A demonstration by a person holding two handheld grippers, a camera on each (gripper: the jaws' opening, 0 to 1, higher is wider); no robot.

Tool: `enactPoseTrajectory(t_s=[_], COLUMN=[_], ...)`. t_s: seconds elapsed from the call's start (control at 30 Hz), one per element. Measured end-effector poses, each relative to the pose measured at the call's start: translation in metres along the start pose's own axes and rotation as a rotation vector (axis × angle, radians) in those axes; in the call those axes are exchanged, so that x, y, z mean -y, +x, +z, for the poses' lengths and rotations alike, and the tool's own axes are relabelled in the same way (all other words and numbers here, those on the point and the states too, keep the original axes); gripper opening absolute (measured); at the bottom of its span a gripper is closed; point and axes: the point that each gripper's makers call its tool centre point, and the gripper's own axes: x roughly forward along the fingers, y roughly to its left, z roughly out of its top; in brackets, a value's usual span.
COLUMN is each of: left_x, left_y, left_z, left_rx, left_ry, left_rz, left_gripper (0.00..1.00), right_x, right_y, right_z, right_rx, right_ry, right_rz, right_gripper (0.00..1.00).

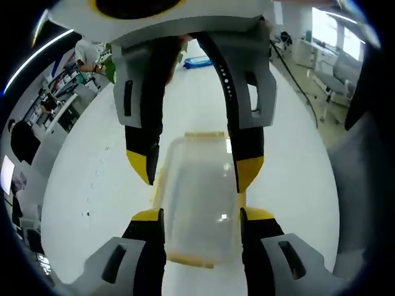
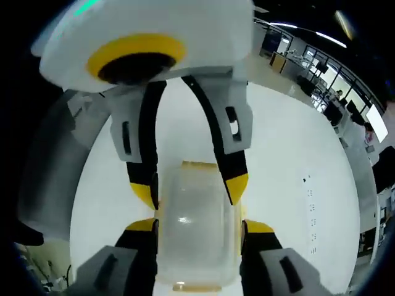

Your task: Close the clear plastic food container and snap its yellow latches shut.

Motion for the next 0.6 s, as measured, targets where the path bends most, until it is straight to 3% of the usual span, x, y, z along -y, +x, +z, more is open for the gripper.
enactPoseTrajectory(t_s=[0.07, 0.2, 0.3, 0.6], left_x=[-0.002, -0.005, -0.01, -0.02], left_y=[0.0, 0.002, 0.002, -0.006], left_z=[0.001, 0.004, 0.008, -0.001], left_rx=[0.006, 0.041, 0.078, 0.036], left_ry=[-0.004, -0.086, -0.135, -0.133], left_rz=[0.015, 0.06, 0.102, 0.192], left_gripper=[0.35, 0.47, 0.44, 0.44], right_x=[0.003, 0.007, 0.007, 0.014], right_y=[-0.001, -0.002, -0.004, -0.006], right_z=[-0.004, -0.005, -0.002, 0.004], right_rx=[0.001, 0.023, 0.035, 0.057], right_ry=[0.071, 0.116, 0.116, 0.225], right_rz=[-0.019, -0.074, -0.121, -0.25], right_gripper=[0.52, 0.52, 0.53, 0.54])
